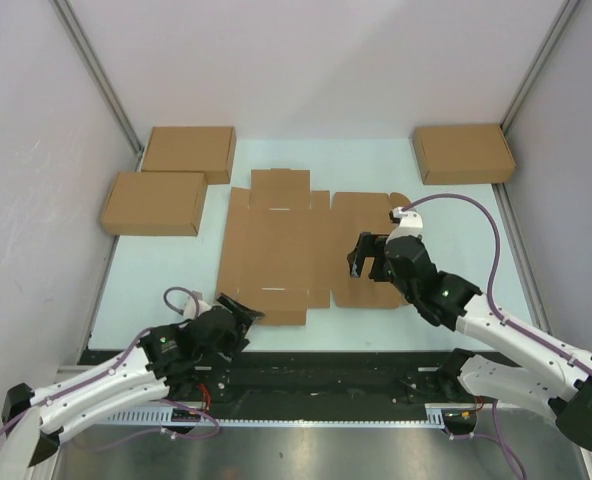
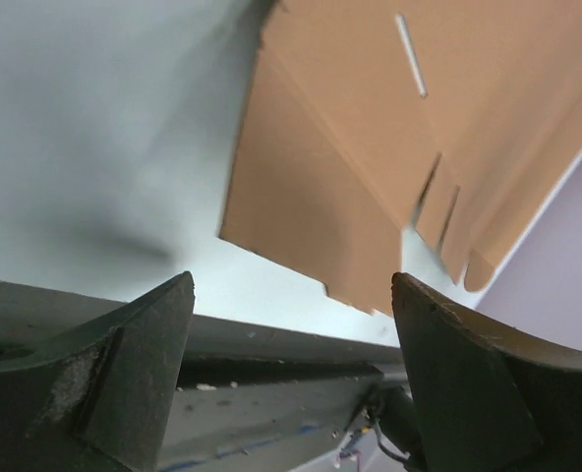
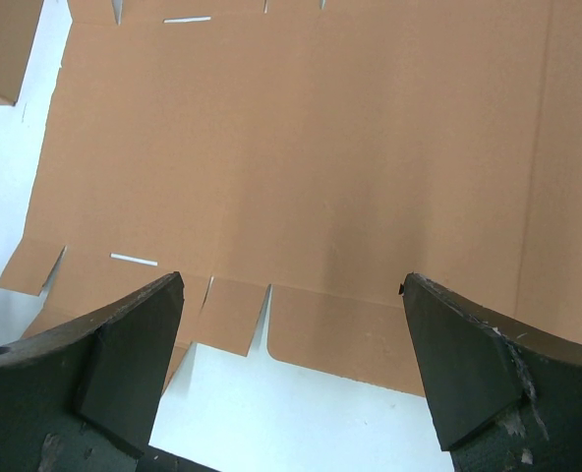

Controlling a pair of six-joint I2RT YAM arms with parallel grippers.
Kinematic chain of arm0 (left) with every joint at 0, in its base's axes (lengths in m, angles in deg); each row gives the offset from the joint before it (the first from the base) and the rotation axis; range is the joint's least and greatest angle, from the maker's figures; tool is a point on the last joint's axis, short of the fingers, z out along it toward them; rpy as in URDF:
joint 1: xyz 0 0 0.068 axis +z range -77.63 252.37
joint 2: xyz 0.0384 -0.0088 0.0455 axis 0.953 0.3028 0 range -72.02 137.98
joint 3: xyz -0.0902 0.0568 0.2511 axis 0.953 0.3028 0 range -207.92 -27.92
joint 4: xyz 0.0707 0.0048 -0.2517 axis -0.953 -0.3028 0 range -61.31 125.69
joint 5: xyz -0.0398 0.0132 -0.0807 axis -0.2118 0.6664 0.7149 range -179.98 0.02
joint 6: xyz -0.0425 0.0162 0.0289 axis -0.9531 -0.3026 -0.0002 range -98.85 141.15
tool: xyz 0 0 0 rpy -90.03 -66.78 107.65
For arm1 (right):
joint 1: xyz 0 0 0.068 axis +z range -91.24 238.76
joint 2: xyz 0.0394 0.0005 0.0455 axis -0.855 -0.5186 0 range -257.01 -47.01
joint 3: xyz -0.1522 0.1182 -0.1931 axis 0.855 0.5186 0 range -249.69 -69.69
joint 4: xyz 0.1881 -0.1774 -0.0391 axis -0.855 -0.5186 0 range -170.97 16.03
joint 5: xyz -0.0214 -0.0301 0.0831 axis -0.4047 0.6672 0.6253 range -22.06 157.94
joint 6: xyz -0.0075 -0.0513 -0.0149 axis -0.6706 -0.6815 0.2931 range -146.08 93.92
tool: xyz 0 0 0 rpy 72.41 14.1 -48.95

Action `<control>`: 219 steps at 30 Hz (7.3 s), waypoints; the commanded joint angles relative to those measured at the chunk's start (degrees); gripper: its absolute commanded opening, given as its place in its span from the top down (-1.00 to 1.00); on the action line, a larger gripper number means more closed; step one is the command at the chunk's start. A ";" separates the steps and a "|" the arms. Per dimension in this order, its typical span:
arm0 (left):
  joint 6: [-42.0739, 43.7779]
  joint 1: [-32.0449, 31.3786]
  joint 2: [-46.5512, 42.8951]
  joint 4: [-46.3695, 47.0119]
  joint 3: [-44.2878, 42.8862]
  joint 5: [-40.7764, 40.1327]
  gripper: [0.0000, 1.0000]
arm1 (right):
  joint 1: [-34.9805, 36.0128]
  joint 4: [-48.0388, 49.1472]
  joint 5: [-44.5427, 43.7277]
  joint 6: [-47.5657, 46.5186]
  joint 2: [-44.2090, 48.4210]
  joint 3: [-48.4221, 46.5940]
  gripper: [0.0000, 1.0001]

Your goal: Fold the paper box

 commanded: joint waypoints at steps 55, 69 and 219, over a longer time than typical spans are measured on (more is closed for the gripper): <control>91.45 40.16 88.86 1.20 -81.21 44.33 0.92 | 0.10 -17.50 -1.80 -6.11 13.94 -7.74 -0.99; 98.24 39.02 100.75 -6.11 -101.81 39.61 0.44 | 0.19 -18.47 -1.01 -7.43 10.43 -7.74 -0.99; 60.44 20.83 49.51 25.45 -18.30 17.55 -0.43 | -29.34 11.68 27.56 -6.46 -78.10 -60.84 0.71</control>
